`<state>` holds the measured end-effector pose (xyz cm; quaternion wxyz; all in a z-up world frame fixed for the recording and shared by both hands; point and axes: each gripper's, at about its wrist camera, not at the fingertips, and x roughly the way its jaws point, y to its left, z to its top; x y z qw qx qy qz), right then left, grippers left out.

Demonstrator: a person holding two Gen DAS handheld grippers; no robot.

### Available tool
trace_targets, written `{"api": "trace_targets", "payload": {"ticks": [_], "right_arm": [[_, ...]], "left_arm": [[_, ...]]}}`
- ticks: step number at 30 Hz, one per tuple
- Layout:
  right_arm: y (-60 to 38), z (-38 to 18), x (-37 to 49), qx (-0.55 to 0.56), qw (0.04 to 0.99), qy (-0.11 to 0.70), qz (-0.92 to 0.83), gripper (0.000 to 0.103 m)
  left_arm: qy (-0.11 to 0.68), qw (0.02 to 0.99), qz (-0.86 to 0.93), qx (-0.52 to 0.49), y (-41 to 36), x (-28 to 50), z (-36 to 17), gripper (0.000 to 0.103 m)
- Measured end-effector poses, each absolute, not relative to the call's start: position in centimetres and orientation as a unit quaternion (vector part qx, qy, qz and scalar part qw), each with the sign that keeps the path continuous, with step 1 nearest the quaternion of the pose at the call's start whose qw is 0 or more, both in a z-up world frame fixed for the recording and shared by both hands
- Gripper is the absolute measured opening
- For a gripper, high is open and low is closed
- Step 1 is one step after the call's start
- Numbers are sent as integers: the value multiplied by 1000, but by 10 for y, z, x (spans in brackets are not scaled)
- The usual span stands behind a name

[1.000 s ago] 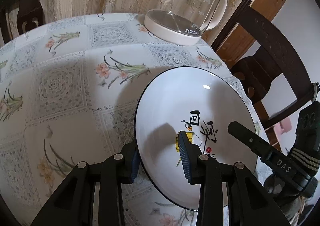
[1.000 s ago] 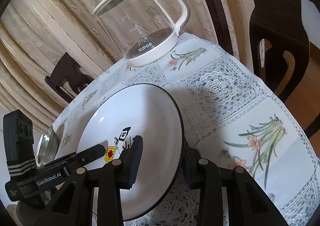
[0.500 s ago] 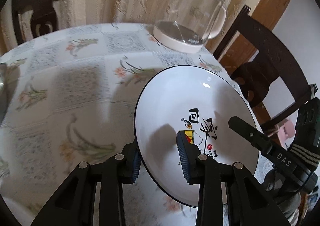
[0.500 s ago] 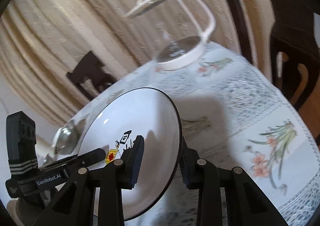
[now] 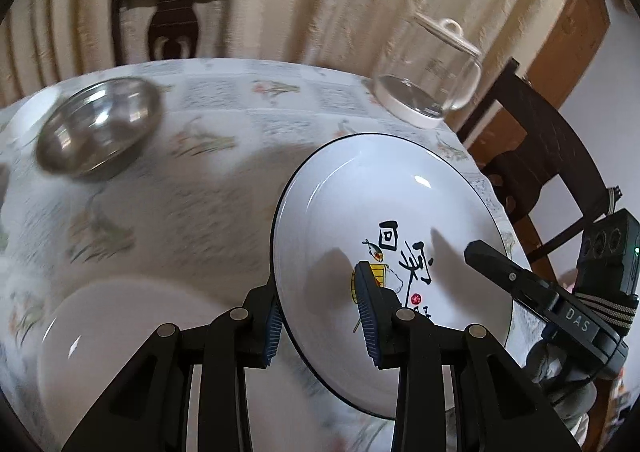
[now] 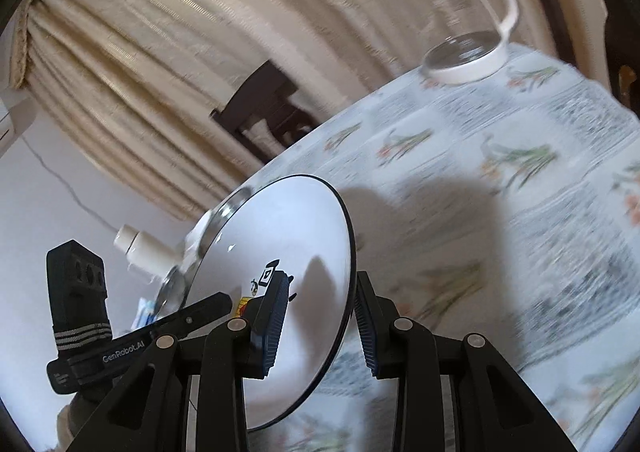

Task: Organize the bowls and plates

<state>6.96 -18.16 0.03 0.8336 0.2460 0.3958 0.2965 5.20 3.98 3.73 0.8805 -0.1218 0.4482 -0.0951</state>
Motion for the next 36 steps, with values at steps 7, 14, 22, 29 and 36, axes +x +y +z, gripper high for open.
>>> {"api": "trace_targets", "payload": {"ticks": [7, 14, 22, 29, 36], "right_arm": [[-140, 9, 44, 221, 826, 403, 326, 36], [-111, 7, 25, 198, 825, 412, 331, 36], [-94, -8, 5, 191, 818, 434, 326, 36], [-80, -9, -4, 176, 822, 438, 318, 36], [-71, -13, -8, 164, 826, 442, 307, 36]], "left_arm": [[427, 893, -69, -123, 88, 3, 44, 34], [439, 885, -58, -141, 124, -31, 31, 34], [435, 885, -56, -154, 148, -57, 20, 34], [438, 881, -59, -168, 164, -68, 8, 34], [439, 880, -62, -170, 171, -71, 2, 34]]}}
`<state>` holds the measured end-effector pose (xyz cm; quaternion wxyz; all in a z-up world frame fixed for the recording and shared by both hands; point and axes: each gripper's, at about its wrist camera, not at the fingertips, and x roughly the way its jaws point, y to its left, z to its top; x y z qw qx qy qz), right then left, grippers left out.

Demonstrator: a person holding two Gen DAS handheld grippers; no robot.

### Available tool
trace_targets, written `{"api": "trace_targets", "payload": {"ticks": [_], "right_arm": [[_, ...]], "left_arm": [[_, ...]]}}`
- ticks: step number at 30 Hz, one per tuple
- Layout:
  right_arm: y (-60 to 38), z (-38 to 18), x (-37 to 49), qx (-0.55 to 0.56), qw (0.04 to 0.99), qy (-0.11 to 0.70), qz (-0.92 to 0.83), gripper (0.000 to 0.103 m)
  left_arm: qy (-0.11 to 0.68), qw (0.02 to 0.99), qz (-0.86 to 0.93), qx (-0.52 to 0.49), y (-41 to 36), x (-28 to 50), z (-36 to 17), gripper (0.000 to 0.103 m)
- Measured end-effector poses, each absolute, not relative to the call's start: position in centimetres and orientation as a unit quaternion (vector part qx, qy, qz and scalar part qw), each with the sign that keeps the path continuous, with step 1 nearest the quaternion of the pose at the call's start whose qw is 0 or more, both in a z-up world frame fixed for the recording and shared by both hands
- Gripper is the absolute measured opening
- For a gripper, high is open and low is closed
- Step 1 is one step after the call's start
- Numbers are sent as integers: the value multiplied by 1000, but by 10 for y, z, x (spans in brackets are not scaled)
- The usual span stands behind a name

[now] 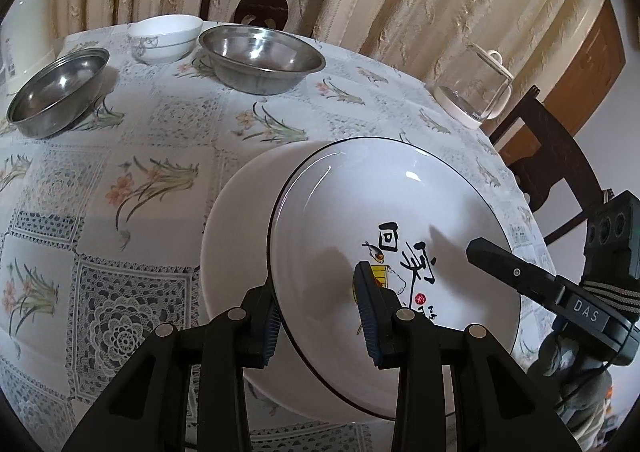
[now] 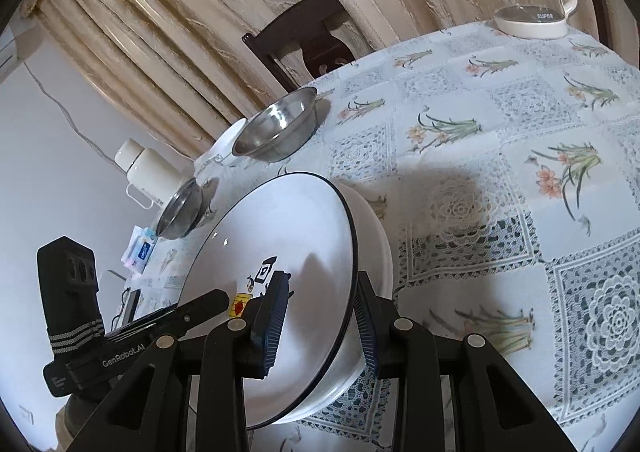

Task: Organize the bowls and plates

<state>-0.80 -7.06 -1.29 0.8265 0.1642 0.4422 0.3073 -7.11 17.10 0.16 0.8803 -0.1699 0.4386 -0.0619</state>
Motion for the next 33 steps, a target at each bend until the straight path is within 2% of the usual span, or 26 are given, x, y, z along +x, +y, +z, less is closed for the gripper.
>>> {"api": "trace_targets", "payload": {"ticks": [20, 27, 33], "right_arm": [[-54, -13, -13, 136, 842, 438, 285, 37], [-54, -13, -14, 132, 847, 433, 278, 37], [-59, -13, -12, 141, 847, 431, 276, 37]], "left_arm": [[445, 877, -65, -170, 180, -72, -9, 35], [452, 870, -74, -184, 180, -69, -10, 47], [457, 860, -82, -213, 186, -67, -10, 50]]}}
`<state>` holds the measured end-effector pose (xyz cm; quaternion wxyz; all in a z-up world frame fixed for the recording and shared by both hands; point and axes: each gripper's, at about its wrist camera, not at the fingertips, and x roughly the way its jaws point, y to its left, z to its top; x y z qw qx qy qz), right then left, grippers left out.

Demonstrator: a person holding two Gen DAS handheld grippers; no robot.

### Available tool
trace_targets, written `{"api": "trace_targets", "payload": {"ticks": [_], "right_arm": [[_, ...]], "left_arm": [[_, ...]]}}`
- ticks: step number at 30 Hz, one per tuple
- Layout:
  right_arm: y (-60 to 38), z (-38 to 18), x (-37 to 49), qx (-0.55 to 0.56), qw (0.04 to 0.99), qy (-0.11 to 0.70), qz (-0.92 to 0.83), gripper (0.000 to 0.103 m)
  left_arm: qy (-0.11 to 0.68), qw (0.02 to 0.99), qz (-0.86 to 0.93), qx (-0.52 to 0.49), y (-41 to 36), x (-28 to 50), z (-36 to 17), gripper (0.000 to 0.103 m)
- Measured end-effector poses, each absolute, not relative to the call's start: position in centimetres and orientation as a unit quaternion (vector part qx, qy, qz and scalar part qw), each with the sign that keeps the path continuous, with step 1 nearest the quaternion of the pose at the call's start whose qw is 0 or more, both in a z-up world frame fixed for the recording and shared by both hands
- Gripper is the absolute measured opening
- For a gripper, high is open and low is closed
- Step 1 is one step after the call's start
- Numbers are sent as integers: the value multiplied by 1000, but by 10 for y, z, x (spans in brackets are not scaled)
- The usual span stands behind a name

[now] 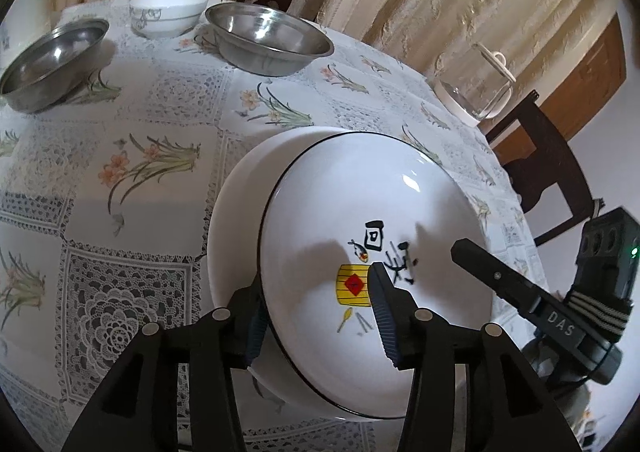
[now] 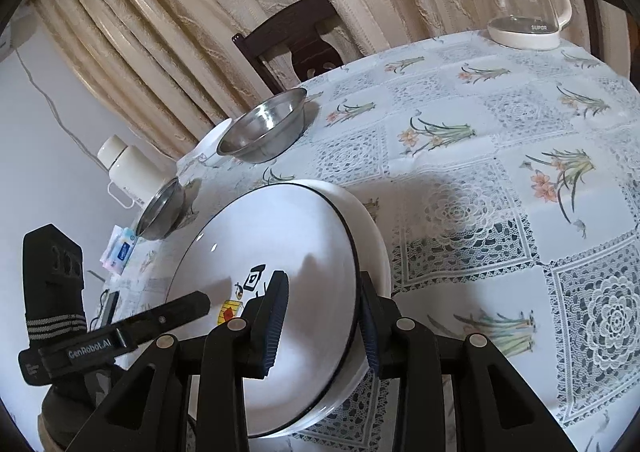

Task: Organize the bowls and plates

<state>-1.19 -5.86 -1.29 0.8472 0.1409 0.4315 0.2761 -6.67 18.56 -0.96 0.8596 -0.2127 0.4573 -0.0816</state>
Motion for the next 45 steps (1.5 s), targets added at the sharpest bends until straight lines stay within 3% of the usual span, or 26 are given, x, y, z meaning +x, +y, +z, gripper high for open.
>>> {"api": "trace_targets", "payload": {"ticks": [11, 13, 15, 20, 45], "right_arm": [[-56, -11, -14, 131, 855, 423, 270, 37], [-53, -10, -16, 126, 858, 421, 267, 37], [-52, -11, -17, 124, 860, 419, 265, 37], [-48, -11, -17, 114, 865, 415, 257, 38], [-10, 8, -43, -18, 914, 346, 209, 66]], "left_arm": [[450, 867, -79, -197, 185, -65, -6, 52], [441, 876, -78, -180, 182, -66, -5, 56], [422, 892, -65, -146, 178, -68, -1, 68], [365, 928, -35, -70, 174, -76, 15, 78], [386, 916, -13, -107, 195, -75, -12, 78]]}}
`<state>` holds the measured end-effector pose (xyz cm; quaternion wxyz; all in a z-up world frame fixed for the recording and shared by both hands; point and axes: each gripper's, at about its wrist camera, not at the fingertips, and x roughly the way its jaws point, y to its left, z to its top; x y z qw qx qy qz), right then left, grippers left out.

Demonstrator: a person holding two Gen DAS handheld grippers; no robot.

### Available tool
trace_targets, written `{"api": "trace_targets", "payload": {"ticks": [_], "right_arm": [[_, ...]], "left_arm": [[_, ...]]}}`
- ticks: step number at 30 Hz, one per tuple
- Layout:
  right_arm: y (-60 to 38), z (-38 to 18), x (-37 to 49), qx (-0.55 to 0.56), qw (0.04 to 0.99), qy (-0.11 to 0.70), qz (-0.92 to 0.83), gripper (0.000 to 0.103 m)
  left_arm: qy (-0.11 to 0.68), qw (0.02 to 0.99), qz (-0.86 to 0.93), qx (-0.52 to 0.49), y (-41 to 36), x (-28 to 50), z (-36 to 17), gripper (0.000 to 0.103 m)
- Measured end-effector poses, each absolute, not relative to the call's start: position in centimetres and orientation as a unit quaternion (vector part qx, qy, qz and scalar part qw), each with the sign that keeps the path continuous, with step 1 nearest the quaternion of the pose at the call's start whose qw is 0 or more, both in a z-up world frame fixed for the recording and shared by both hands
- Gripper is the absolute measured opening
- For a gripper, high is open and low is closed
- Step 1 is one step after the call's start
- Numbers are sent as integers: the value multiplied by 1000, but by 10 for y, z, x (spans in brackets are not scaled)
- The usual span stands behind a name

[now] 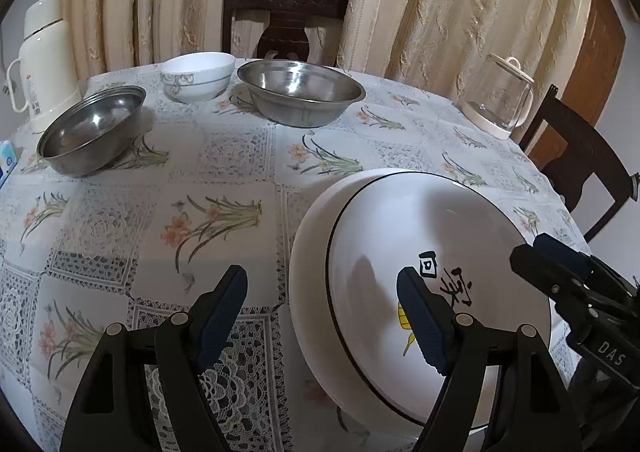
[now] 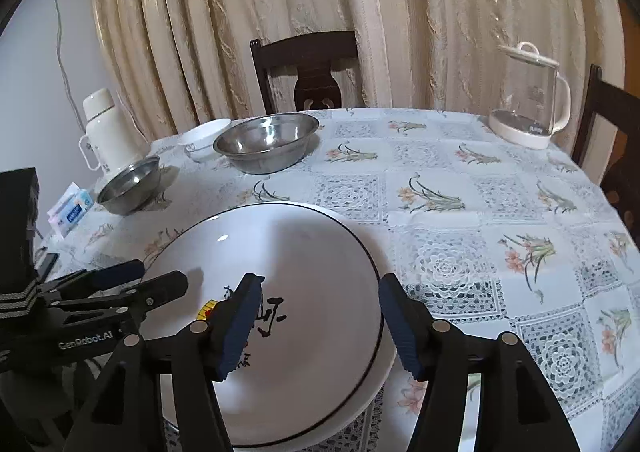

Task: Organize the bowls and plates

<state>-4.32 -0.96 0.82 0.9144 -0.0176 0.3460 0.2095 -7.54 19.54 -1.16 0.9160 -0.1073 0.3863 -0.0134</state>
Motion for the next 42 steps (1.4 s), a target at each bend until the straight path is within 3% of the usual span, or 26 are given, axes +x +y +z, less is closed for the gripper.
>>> {"api": "trace_targets", "payload": {"ticks": [18, 26, 42], "right_arm": [[22, 6, -48, -41, 909, 360, 207, 70], [41, 10, -44, -41, 905, 366, 215, 71], [54, 29, 9, 42, 875, 412, 251, 72]], "left_arm": [[389, 911, -8, -136, 220, -83, -19, 78], [384, 911, -20, -148, 234, -86, -17, 83], [369, 904, 30, -212, 310, -79, -8, 83]]}}
